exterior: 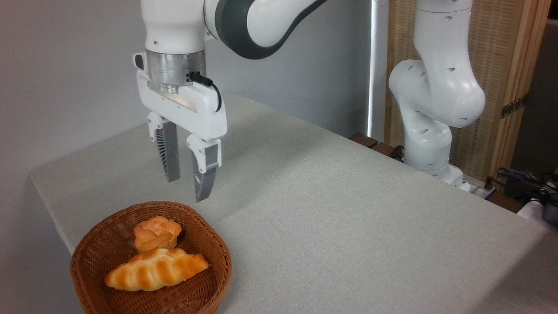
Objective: Put bread into the basket
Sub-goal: 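Lower the roll into the basket and open the gripper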
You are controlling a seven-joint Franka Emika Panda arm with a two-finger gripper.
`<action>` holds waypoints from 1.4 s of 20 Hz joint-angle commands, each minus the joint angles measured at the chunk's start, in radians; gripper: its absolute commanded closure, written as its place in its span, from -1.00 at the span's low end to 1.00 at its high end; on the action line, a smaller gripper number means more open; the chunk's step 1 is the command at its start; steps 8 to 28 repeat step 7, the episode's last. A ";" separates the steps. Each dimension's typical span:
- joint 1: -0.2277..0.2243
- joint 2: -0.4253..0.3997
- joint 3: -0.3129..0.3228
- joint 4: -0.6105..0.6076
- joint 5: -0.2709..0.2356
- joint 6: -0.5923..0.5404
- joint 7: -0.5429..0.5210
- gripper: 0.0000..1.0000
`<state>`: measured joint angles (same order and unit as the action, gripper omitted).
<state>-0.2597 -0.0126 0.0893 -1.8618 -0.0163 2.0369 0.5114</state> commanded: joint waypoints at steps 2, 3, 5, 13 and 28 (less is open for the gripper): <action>-0.007 -0.024 0.009 0.015 -0.008 -0.110 -0.001 -1.00; -0.006 -0.027 0.009 0.018 -0.008 -0.125 0.001 -1.00; -0.007 -0.033 0.007 0.018 -0.008 -0.130 0.004 -1.00; -0.006 -0.033 0.007 0.018 -0.008 -0.132 0.002 -1.00; -0.006 -0.033 0.007 0.018 -0.008 -0.132 0.002 -1.00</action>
